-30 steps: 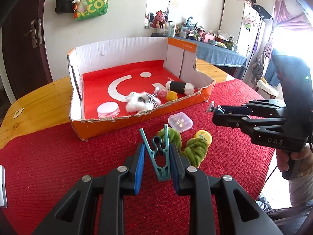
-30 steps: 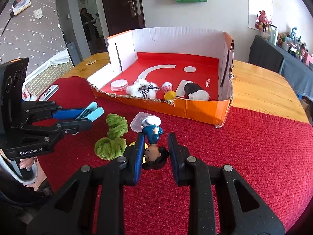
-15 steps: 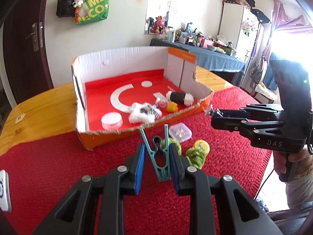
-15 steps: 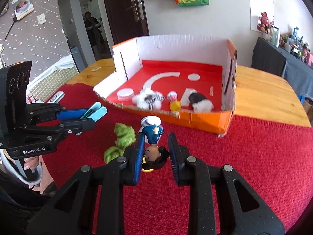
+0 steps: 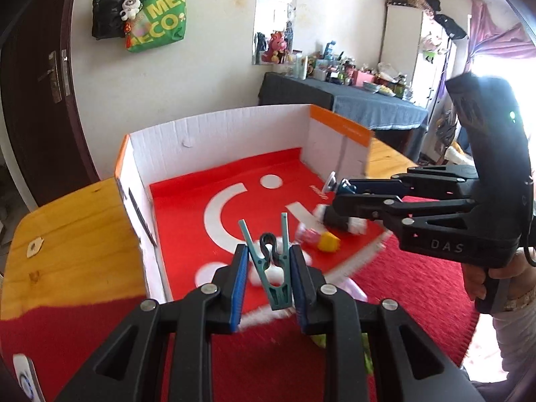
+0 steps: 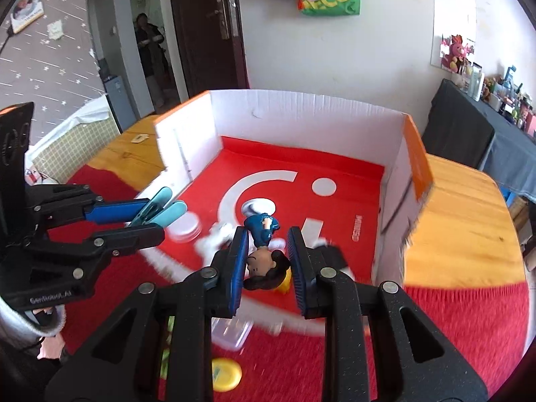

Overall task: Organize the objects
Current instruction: 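Carry the clothespin and sailor figurine into the box and lower them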

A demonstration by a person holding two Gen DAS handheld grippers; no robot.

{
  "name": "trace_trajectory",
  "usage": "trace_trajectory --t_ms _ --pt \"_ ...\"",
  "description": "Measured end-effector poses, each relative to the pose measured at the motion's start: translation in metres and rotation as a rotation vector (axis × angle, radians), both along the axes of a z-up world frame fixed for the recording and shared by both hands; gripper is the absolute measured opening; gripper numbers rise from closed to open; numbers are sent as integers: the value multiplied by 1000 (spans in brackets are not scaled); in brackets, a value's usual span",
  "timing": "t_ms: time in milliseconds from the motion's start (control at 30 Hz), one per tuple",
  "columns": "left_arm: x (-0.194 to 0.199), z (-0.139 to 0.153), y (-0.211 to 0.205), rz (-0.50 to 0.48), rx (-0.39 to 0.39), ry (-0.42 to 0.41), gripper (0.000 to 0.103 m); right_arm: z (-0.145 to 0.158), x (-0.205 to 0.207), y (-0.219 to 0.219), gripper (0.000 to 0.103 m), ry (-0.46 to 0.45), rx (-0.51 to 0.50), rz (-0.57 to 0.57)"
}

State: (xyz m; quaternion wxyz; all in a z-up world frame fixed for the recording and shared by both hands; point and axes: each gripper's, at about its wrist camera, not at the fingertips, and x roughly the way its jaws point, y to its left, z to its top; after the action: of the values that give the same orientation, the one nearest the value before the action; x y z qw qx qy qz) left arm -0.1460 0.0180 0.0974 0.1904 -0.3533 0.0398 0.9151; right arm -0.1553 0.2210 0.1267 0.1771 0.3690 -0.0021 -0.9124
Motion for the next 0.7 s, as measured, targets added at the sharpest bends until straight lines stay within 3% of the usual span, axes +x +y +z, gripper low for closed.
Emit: trace_trajectory --t_ms 300,700 --pt "-59 -19 -4 6 -34 -102 25 -24 -67 -4 23 -133 40 -25" --pt "-95 -43 -7 6 -76 -197 25 -48 -98 -3 23 -261 99 -32"
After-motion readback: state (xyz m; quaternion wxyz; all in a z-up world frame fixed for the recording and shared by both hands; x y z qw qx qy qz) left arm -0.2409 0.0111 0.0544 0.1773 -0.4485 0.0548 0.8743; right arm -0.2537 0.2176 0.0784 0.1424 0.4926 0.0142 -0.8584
